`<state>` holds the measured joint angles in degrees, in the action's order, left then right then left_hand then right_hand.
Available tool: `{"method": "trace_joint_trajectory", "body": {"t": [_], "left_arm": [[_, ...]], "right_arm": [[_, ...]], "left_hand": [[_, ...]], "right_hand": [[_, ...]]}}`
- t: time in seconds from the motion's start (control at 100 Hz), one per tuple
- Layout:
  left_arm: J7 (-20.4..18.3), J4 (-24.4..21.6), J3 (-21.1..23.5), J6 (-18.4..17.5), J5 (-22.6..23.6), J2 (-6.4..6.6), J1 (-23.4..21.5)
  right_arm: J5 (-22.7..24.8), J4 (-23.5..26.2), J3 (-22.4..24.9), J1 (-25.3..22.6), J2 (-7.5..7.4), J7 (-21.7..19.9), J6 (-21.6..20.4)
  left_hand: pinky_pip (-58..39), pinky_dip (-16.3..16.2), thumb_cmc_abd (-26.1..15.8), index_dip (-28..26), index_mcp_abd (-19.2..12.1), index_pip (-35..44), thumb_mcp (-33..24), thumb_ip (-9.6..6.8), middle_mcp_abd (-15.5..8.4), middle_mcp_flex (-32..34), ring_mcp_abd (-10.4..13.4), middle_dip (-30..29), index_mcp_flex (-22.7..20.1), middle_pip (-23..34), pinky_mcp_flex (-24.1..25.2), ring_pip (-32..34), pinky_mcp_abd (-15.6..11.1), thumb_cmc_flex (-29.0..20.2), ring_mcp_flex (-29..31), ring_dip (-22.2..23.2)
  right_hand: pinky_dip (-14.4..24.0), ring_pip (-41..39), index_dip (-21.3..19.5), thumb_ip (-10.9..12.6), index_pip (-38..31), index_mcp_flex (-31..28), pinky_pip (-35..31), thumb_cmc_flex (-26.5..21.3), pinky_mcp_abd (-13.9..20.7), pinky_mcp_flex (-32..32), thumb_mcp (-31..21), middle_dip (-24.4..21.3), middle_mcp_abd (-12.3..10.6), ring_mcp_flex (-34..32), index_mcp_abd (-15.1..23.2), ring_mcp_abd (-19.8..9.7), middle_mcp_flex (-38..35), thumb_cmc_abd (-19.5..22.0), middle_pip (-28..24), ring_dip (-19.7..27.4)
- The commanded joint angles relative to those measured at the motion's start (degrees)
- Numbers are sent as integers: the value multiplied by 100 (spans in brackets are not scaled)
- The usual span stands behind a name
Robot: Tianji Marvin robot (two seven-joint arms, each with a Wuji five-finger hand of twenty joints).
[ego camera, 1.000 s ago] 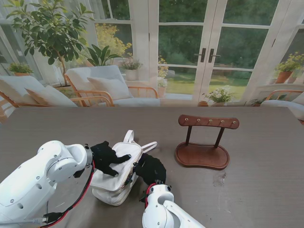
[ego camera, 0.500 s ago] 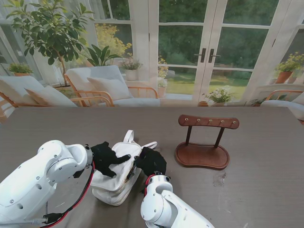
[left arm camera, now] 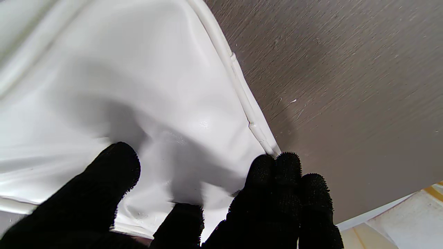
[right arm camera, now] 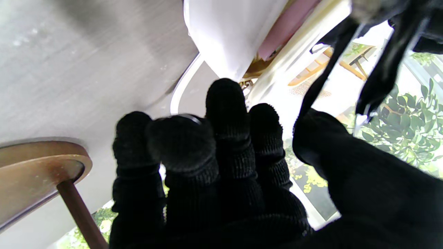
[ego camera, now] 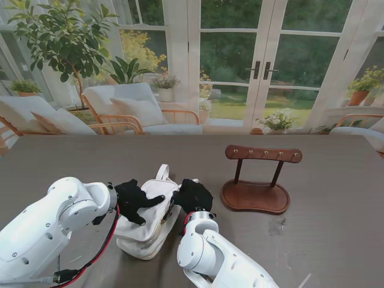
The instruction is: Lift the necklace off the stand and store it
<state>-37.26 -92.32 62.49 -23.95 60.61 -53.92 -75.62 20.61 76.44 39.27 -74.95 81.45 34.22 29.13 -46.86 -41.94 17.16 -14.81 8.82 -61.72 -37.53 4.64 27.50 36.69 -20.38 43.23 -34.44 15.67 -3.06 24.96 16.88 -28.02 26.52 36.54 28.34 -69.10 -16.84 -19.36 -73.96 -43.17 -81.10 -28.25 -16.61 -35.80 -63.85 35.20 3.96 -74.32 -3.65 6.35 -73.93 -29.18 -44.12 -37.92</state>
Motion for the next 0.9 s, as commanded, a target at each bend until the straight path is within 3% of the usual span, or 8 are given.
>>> {"method": "trace_joint_trajectory", "body": {"t": [0.0,0.43,0.89], "left_arm": [[-391,532,-273,-113,62,87,-382],[-300,591,-300,-159,44,86,-366],[-377,579,-344,-192,3,102,-339]], "right_arm": [[33,-29,33,141,26,-106,35],[71,-508,-108,686,107,-301,233],[-34,-1116,-246,1258,291,-410,445]], "left_hand": [[217,76,1130,-686,31,7532,128,193,-1467,380,290,162,-1357,614,139,-48,-248,-142,77,-29],[236,59,1108,-687,30,7538,161,187,-1468,377,288,164,-1361,619,144,-51,-247,-144,65,-28],[264,49,1082,-691,28,7543,185,183,-1458,382,285,165,-1364,619,153,-58,-258,-150,59,-29]], "right_hand": [[-84,-9,-102,-21,4,40,-295,-189,-127,-1874,-316,123,146,-86,75,-109,-40,126,32,43],[-85,153,-107,-1,30,107,-255,-200,-65,-1749,-238,110,124,-75,140,-87,70,182,52,118],[-74,420,-52,21,75,177,-196,-235,-54,-1621,-160,25,146,-75,164,-49,202,227,156,234]]}}
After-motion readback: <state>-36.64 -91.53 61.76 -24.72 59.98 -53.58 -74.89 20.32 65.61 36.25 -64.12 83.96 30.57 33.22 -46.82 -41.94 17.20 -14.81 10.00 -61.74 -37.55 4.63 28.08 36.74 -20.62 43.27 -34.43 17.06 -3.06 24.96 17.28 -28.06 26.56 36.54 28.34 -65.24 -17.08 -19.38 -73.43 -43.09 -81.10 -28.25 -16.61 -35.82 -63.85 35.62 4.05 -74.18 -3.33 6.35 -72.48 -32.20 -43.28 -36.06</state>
